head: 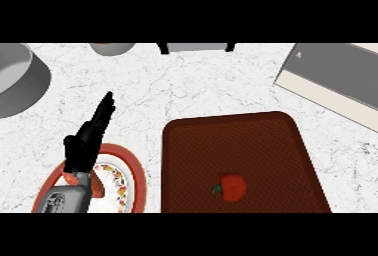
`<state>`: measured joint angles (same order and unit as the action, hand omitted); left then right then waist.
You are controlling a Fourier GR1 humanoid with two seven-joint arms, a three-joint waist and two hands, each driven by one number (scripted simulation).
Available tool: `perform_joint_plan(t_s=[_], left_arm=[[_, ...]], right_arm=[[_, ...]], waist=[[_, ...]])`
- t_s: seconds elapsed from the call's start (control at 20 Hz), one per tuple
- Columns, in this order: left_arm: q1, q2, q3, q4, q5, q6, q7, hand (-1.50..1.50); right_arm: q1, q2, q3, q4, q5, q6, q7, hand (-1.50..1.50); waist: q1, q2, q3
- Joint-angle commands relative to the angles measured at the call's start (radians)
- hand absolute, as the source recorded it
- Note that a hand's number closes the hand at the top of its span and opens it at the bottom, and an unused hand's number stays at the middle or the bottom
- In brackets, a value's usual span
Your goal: Pick the tomato from the tray and place it in the tiered shelf
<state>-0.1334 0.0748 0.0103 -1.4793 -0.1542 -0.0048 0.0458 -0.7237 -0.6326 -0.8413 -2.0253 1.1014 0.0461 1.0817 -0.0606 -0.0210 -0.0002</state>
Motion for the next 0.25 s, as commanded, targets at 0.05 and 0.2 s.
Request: perform_joint_plan(t_s=[0.05, 0.2], left_arm=[[0.008, 0.026, 0.035, 0.003, 0.030, -0.022, 0.006, 0.00], [0.043, 0.032, 0.020, -0.035, 0.025, -0.031, 0.011, 0.00]], right_arm=[[0.103, 0.017, -0.131, -0.229, -0.136, 0.314, 0.107, -1.50], [0.144, 0.022, -0.260, -0.338, -0.251, 0.408, 0.097, -1.50]], waist=[[-0.020, -0.005, 0.000], [-0.010, -0.004, 0.000]])
